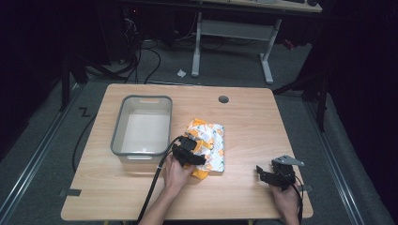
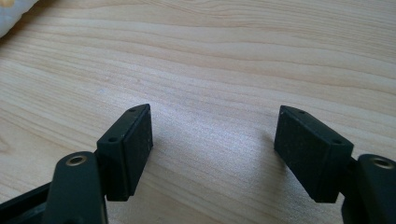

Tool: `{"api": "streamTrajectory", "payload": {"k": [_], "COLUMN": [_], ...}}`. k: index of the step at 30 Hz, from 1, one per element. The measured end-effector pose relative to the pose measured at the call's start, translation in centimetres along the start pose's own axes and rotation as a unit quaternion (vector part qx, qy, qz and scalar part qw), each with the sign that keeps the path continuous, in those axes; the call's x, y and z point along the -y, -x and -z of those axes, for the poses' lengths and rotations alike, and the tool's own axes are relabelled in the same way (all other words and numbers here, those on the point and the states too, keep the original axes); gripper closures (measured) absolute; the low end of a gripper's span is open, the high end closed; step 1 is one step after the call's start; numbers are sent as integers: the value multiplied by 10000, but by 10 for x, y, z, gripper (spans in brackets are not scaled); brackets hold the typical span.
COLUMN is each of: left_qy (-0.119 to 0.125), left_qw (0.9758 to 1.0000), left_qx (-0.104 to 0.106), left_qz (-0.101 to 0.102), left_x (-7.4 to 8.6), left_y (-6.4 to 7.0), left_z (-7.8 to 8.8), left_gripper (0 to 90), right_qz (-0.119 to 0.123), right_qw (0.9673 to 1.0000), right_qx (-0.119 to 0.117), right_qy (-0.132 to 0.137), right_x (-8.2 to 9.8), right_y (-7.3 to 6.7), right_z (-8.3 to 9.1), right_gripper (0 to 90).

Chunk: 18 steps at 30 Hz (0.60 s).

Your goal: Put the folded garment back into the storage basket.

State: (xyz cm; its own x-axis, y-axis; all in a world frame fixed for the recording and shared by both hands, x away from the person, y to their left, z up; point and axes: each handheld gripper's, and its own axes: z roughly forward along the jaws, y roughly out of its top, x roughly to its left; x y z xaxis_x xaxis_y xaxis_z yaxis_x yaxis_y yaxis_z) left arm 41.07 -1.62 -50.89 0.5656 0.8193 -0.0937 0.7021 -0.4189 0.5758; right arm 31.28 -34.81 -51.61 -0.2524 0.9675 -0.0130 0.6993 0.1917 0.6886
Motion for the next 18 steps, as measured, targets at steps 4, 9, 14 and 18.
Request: {"api": "streamTrajectory", "payload": {"k": [4,9,14,18], "left_qy": [2,92,75,145], "left_qw": [10000,9997,9992,9989], "left_qx": [9,176,306,359], "left_qz": [-17,-142,-230,-255], "left_x": [0,0,-1,-1], "left_y": [1,3,4,2], "left_z": [0,2,4,5], "left_gripper": [204,383,579,660], "right_qz": [-5,-6,-5,-5], "right_qw": [10000,10000,10000,10000], "right_qx": [-2,-2,-3,1], "right_qy": [-3,-3,-4,-4], "right_x": [0,0,0,0], "right_y": [0,0,0,0], "right_z": [0,0,0,0], "right_gripper": [283,283,283,283]}}
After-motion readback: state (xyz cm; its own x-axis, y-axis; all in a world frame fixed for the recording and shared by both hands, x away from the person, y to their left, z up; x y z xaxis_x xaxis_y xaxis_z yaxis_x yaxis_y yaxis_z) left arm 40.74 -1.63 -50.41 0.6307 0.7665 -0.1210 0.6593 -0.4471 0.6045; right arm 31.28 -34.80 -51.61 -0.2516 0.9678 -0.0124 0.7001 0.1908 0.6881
